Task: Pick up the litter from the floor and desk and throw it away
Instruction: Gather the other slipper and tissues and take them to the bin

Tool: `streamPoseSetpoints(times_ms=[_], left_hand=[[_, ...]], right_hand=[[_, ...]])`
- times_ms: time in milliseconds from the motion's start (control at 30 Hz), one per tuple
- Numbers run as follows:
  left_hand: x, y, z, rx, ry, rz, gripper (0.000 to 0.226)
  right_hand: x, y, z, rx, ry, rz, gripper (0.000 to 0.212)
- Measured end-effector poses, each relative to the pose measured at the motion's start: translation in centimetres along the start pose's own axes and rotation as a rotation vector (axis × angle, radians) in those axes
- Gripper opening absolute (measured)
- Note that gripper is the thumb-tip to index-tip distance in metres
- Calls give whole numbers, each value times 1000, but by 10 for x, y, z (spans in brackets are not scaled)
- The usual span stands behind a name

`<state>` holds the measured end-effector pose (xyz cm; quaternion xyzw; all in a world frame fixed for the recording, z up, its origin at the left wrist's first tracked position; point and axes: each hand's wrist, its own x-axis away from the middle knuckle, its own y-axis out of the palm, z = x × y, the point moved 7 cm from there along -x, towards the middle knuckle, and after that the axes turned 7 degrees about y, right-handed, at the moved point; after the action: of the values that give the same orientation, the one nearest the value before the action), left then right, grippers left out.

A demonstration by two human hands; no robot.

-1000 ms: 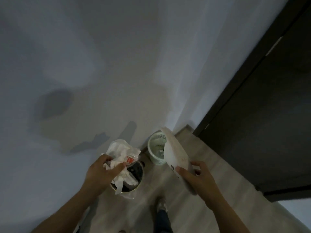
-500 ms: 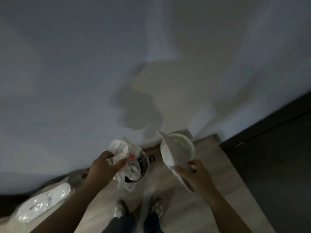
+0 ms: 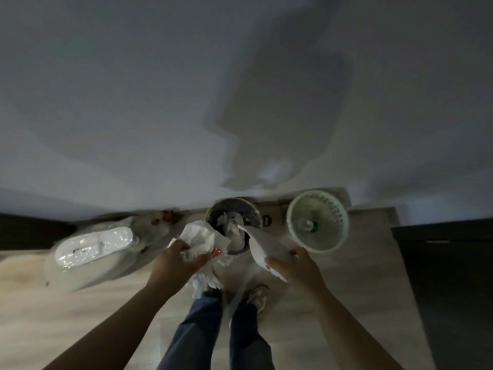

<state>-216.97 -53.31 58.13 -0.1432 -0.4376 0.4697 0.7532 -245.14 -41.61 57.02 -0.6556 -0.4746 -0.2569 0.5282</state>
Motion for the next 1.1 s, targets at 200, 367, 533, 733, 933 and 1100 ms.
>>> streamPoseSetpoints(times_ms=[200, 367, 533, 733, 933, 1100], left_hand=[[-44, 29, -49, -60, -12, -39, 56], [-79, 59, -86, -95, -25, -112, 48], [-110, 80, -119, -137, -6, -119, 46], [-135, 96, -151, -165, -25, -147, 45], [-139, 101, -150, -189, -14, -178, 43], [-140, 111, -134, -202, -15, -223, 53]], right_hand=[[-65, 54, -7, 74, 24, -6, 84], [-115, 98, -12, 147, 32, 0, 86], [-162, 137, -11, 188, 43, 35, 88], [-197, 168, -14, 2, -35, 17, 79], [-189, 176, 10, 93, -13, -16, 56], [-175, 153, 17, 351, -107, 62, 41]])
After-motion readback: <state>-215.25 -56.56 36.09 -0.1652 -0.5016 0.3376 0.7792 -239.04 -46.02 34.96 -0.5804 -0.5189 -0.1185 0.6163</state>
